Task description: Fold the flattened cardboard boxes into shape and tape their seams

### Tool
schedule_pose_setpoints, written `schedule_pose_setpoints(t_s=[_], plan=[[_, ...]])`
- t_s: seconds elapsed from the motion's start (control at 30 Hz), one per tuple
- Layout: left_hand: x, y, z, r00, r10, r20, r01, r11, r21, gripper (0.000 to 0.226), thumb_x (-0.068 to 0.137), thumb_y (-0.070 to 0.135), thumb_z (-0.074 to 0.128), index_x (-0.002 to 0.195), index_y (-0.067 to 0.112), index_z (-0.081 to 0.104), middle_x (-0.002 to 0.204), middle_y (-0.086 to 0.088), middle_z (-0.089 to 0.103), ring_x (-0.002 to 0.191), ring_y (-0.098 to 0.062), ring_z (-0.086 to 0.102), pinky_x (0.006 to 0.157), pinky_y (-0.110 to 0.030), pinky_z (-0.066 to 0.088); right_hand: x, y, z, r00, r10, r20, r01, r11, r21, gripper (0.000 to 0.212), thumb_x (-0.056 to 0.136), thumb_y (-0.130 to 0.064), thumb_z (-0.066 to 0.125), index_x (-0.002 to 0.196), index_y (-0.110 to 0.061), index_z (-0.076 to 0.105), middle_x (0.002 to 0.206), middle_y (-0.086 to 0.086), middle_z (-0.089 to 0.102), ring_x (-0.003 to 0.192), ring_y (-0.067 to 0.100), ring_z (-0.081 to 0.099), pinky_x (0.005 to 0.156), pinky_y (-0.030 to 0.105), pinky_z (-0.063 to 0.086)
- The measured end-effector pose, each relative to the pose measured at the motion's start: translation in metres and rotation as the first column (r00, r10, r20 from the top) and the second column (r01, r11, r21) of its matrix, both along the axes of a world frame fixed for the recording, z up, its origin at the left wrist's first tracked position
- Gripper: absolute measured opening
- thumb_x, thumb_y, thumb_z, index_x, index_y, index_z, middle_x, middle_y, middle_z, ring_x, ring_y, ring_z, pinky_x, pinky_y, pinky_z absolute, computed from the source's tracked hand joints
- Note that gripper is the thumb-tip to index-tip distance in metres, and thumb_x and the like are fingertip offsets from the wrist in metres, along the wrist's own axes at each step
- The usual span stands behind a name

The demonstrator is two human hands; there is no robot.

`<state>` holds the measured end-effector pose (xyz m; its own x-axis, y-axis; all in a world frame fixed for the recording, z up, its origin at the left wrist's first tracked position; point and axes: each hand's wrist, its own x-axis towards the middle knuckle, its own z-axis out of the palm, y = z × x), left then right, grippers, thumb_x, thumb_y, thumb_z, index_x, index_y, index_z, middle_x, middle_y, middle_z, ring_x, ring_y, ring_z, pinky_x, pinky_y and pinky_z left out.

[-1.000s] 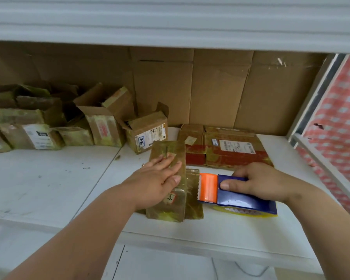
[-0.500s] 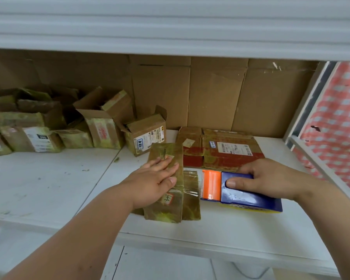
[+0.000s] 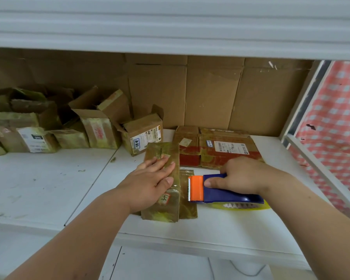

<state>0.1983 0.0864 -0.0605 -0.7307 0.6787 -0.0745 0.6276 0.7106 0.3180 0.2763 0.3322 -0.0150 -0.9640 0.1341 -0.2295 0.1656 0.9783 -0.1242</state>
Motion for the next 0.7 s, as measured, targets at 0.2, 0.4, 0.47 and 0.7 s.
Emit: schedule_pose_setpoints(t_s=[0.2, 0.4, 0.47, 0.7], plan=[[0.0, 0.0, -0.005, 0.999, -0.013, -0.031, 0.012, 1.0, -0.013, 0.052, 0.104, 0.05, 0.017, 0.155, 0.043, 0.008, 0.163, 0.021, -0.005, 0.15, -0.008, -0.011, 0.122, -0.03, 0.003, -0.017, -0.015, 0.005, 0.996, 0.002, 0.087, -0.006, 0.999, 0.046, 0.066, 0.083, -0.08, 0.045, 0.08, -0.017, 0.065, 0.081, 0.003, 0.063, 0.077, 0.018, 0.06, 0.064, 0.031, 0.04], [0.0, 0.001, -0.005, 1.0, -0.01, -0.028, 0.01, 1.0, -0.007, 0.052, 0.104, 0.05, 0.017, 0.155, 0.042, 0.008, 0.164, 0.019, -0.004, 0.15, -0.009, -0.01, 0.123, -0.033, 0.004, -0.033, -0.027, 0.015, 0.983, -0.04, 0.177, 0.042, 0.999, -0.01, 0.054, 0.085, -0.076, 0.049, 0.075, -0.024, 0.05, 0.085, -0.001, 0.056, 0.082, 0.017, 0.055, 0.07, 0.032, 0.04], [0.001, 0.0, -0.005, 0.999, -0.018, -0.034, 0.018, 1.0, -0.003, 0.052, 0.105, 0.049, 0.017, 0.155, 0.042, 0.008, 0.164, 0.019, -0.004, 0.15, -0.009, -0.011, 0.123, -0.032, 0.003, -0.036, -0.027, 0.013, 0.974, -0.079, 0.213, 0.087, 0.996, -0.03, 0.05, 0.085, -0.073, 0.054, 0.08, -0.024, 0.052, 0.088, -0.002, 0.055, 0.088, 0.02, 0.055, 0.078, 0.034, 0.041], [0.006, -0.005, -0.003, 0.999, -0.01, -0.031, 0.011, 1.0, 0.026, 0.052, 0.105, 0.048, 0.017, 0.155, 0.041, 0.007, 0.163, 0.021, -0.006, 0.15, -0.006, -0.01, 0.123, -0.03, 0.004, -0.028, -0.016, 0.001, 0.973, -0.149, 0.177, 0.159, 0.987, -0.038, 0.059, 0.082, -0.076, 0.054, 0.103, -0.022, 0.067, 0.1, 0.0, 0.065, 0.093, 0.019, 0.06, 0.09, 0.036, 0.048]])
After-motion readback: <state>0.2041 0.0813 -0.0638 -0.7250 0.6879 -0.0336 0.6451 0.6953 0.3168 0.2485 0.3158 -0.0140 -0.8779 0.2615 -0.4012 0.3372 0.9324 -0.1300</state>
